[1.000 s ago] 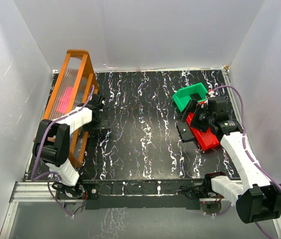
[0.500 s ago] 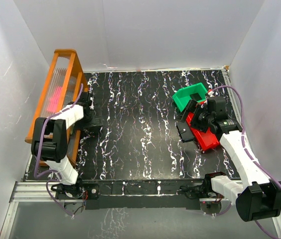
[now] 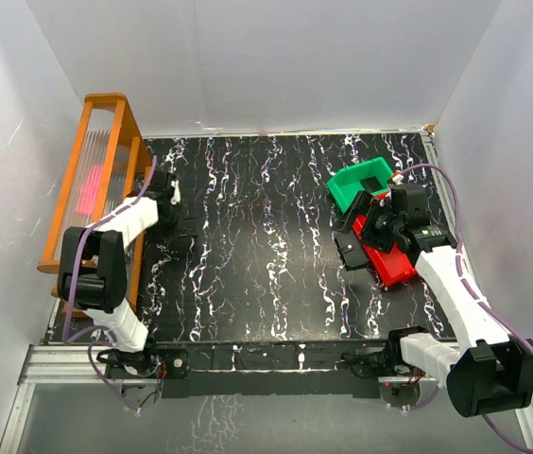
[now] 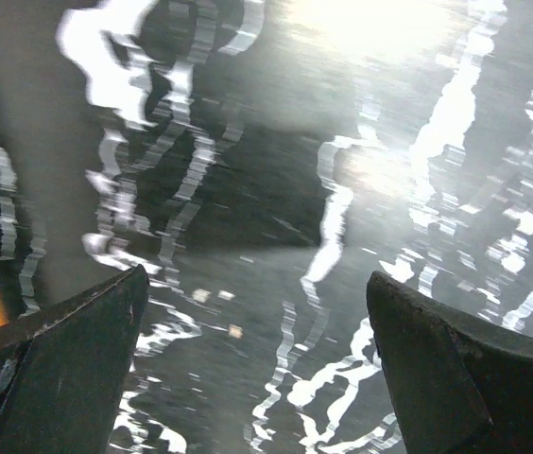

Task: Take the credit cards out of the card holder
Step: Move the distractor to the corner of the board.

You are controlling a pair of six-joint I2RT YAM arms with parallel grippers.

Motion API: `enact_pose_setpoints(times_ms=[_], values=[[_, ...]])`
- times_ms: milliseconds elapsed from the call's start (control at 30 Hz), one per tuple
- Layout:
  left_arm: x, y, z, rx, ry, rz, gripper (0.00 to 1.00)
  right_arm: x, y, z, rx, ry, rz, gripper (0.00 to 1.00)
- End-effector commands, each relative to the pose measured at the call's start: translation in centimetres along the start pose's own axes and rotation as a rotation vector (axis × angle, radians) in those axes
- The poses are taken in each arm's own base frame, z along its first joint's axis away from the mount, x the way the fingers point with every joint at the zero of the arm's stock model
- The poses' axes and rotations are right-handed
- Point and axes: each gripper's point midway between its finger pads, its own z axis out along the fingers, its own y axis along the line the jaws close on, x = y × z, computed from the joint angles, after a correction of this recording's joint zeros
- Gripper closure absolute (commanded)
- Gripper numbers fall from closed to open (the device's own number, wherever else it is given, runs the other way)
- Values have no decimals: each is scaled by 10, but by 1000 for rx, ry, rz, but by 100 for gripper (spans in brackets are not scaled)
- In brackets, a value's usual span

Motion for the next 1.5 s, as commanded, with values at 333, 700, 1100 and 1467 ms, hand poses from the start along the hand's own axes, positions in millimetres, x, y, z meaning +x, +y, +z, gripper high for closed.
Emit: enact_pose_setpoints(times_ms=[333,700,1100,1467], values=[[104,-12,-59,-69,0,-324,1,-7,7,0,-43,-33,-14,2],[123,22,-57,-184,-52,-476,1,-6,8,-3,-41,-27,-19,2],[80,61,-48,-134,-68,-561,1,-1,4,-2,-34,-27,5,2],[52,10,-49,153,-101,-406,1,4,-1,7,-23,0,23,2]])
